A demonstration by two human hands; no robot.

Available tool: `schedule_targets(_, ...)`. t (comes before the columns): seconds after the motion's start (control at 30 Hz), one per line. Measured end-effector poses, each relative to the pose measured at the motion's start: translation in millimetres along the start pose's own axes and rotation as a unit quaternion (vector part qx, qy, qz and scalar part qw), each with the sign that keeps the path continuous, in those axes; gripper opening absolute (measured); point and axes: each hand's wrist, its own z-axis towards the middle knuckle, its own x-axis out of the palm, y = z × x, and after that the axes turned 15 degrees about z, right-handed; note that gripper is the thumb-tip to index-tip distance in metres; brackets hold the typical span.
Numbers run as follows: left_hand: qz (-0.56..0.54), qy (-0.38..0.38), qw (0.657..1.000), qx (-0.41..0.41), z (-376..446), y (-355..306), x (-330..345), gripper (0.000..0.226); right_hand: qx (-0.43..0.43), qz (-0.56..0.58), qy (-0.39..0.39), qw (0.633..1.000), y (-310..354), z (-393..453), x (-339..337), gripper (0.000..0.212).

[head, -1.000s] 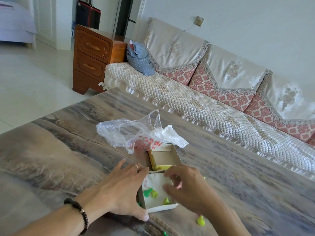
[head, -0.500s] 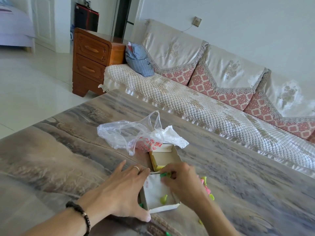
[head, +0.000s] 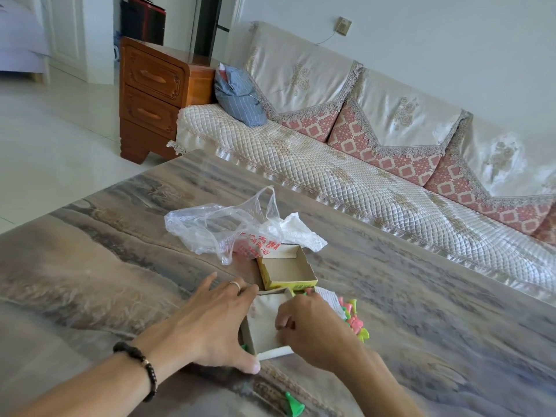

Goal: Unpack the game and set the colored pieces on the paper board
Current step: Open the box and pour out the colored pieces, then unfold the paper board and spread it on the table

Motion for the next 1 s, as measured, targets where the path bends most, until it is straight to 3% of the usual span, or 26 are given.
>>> schedule_targets(0.13,-0.001,-0.005,1.0,-0.008,-3,1,-2,0.116,0.042,0.034,-0.171,0.984,-16,1,-17,0.018)
schedule_targets(0.2,-0.003,-0.01,1.0,-0.01,-3,4,-3,0.117,0.074,0.016,-0.206,0.976,-29,-2,-26,0.015)
schedule_targets(0.33,-0.029,-0.045,0.999,-0.003,-4,5,-6,0.115,0.018,-0.018,-0.121,0.992,-18,-3,-19,0.025)
schedule_targets(0.47,-0.123,-0.096,0.988,0.004,-6,4,-12,0.094,-0.023,-0.079,-0.065,0.994,7,14,-2,0.042)
schedule_targets(0.67,-0.14,-0.124,0.982,0.011,-12,14,-15,0.107,-0.02,-0.04,-0.084,0.995,17,31,0,0.005)
schedule_targets(0.73,-0.148,-0.139,0.979,0.007,-14,16,-17,0.113,-0.046,-0.038,-0.097,0.993,18,33,-1,0.006)
schedule_targets(0.87,-0.157,-0.158,0.974,-0.05,-18,31,-23,0.112,-0.074,0.088,-0.182,0.976,22,37,-2,0.005)
schedule_targets(1.0,-0.132,-0.137,0.973,-0.126,-25,47,-19,0.101,-0.017,0.278,-0.238,0.93,35,33,-17,0.009)
